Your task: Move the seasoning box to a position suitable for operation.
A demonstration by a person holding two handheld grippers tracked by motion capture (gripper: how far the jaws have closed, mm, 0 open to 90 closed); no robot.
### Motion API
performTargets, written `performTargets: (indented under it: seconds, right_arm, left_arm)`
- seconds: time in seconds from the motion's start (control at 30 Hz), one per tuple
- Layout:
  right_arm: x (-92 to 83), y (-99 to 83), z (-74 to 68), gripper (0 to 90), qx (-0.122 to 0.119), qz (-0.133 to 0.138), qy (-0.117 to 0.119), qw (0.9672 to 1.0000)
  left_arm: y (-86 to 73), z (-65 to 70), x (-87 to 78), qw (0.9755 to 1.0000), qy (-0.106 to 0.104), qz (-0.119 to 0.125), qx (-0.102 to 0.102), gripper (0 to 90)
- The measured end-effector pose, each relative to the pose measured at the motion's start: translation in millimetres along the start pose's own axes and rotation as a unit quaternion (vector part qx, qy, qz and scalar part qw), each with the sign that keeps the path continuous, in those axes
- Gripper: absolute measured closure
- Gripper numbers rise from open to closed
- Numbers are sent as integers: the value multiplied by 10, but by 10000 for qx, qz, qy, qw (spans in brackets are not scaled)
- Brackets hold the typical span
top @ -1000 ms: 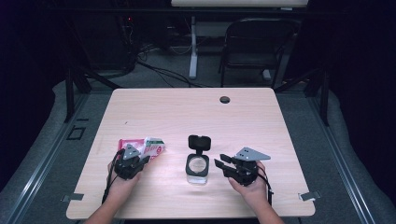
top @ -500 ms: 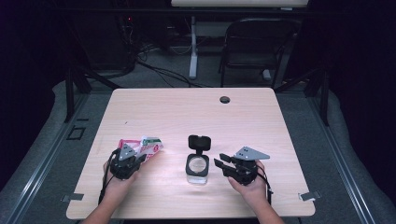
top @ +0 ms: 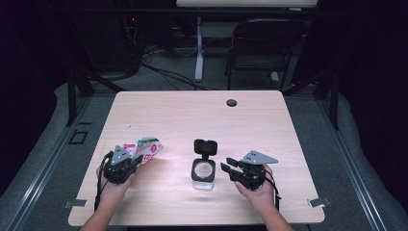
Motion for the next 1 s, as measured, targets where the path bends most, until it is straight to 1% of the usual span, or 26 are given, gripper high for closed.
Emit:
performTargets:
  seconds: [0.13,0.33,0.37,0.47,0.57,0.63,0.83,0.93,1.0]
  right_arm:
    - [9,-1,0,657,-3,20,15,10000]
    - [8,-3,12,658,6,16,-9,10000]
    - [3,-3,12,657,16,-2,-18,10000]
    - [2,-2,10,657,37,22,-24,10000]
    - [-6,4,17,657,-7,44,-44,10000]
    - [-9,5,24,657,10,61,-70,10000]
    - [-11,5,26,657,71,85,-67,9999]
    - [-12,6,28,658,66,88,-69,9999]
    - [-14,7,31,657,61,89,-70,9999]
  left_arm:
    - [32,-38,-46,10000,64,60,23,900]
    - [90,-79,-121,9997,126,187,-13,900]
    - [99,-83,-136,9998,133,169,4,900]
    - [137,-97,-176,9994,226,246,77,900]
    - [176,-121,-229,9991,268,298,95,900]
    - [206,-141,-265,9988,341,325,136,900]
    - [280,-197,-343,9982,424,416,110,900]
    - [329,-221,-381,9979,429,485,56,900]
    - [367,-234,-416,9976,451,530,63,900]
Point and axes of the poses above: each handheld gripper's, and its own axes: x roughly forward along the jaws, y roughly out of its top, z roughly to its right, the point moved 4 cm from there along x, roughly forward along the jaws, and after that the axes turned 4 degrees about z, right-handed, at the moved point
